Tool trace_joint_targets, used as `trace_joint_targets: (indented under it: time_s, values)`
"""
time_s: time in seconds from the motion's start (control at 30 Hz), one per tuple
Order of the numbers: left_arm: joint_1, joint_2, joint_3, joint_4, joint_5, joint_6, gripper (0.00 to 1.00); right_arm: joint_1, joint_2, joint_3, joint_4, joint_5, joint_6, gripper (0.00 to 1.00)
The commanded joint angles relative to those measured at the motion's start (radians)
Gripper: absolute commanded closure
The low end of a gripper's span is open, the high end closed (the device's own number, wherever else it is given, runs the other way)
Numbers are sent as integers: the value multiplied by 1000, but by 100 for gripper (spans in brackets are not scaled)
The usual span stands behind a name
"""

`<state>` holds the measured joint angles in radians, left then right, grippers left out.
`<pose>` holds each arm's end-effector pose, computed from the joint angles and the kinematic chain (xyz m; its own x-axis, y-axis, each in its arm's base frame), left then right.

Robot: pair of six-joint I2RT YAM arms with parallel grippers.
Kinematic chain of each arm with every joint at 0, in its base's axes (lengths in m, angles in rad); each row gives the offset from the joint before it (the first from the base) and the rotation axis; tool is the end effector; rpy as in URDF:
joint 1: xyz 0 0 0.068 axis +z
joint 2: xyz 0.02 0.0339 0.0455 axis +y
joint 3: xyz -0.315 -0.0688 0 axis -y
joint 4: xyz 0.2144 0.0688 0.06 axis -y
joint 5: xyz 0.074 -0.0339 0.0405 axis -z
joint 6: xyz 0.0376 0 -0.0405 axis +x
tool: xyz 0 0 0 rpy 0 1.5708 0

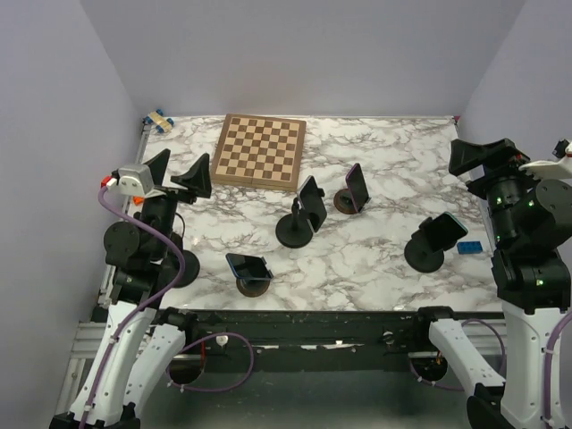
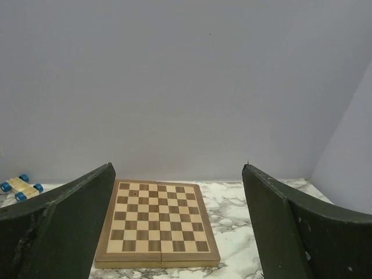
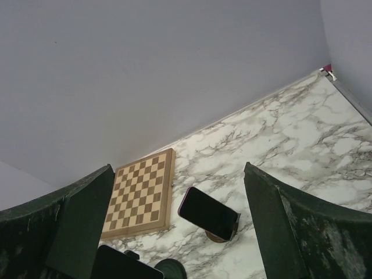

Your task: Remove the phone from the phone stand

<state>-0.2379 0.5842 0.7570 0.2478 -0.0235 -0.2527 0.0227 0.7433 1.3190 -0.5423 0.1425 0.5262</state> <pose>0.0585 -0.0133 0.4288 0.3305 -0.3373 -0.8815 0.3071 0.9215 -0.2375 0.0465 -0.0043 0.4974 0.0889 0.4993 -0.8619 0.0865 0.8581 0.5061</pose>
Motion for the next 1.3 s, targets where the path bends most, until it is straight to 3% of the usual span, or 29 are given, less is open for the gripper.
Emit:
trace_joint_targets:
  time_s: [0.0,0.17,0.43,0.67,0.8,1.0,1.27]
  values:
    - [-3,8,20,26,52,-2,2,6,10,-10,-27,32,-11,0]
    - [-3,20,36,12,102,-10,2,6,36,-27,-20,-26,-60,0]
    - [-3,55,49,5,158,-41,1,6,151,-38,30,-372,-215,0]
    - [-3,65,47,11,174,-61,1,9,337,-23,12,-522,-318,0]
    - [-3,77,49,9,178,-69,1,78,460,15,-43,-463,-363,0]
    - [-3,80,51,2,173,-76,1,316,623,42,-80,-166,-466,0]
    - [-3,87,50,4,172,-82,2,326,736,1,-15,-153,-593,0]
